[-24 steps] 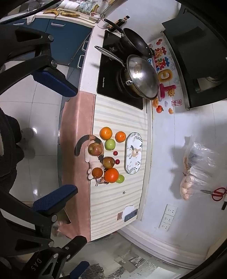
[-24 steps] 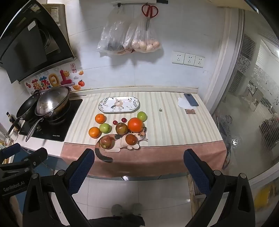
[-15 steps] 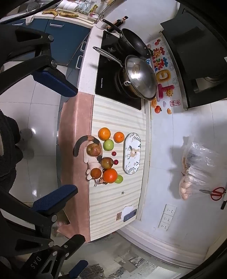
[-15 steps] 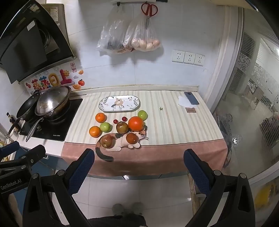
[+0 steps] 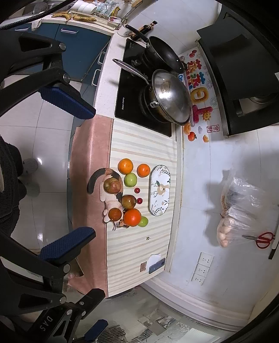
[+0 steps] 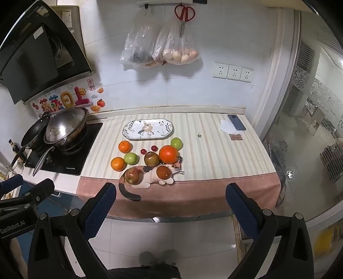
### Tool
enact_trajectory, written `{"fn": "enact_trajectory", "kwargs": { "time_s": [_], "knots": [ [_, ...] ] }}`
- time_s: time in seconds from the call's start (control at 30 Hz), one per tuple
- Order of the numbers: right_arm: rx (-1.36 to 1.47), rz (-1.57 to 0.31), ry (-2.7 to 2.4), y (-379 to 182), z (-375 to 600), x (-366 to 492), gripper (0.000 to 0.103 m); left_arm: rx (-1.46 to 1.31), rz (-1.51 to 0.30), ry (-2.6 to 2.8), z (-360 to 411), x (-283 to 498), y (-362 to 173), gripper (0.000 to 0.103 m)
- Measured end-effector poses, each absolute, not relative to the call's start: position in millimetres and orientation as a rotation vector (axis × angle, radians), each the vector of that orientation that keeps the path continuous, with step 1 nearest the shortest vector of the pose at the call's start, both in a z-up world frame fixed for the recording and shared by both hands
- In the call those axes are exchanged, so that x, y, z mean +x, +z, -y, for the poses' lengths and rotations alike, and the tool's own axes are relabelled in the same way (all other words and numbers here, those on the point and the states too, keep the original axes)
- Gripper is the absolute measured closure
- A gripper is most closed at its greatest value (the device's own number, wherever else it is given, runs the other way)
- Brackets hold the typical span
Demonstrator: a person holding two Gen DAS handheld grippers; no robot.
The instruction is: Organize fruits
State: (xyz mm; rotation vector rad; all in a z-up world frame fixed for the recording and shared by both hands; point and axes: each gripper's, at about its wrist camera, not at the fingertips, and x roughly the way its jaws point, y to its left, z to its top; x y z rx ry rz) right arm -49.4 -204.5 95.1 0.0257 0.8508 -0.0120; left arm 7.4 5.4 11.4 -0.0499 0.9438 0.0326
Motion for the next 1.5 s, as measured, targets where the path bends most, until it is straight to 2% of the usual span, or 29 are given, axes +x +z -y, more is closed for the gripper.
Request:
{"fn": "enact_trajectory", "kwargs": {
  "time_s": [1.5],
  "knots": [
    [0.02,-0.81,0.008,119,199,-65,0.0,-0.056,-0.908,0.047,-10,-5,23,0.0]
  ]
}}
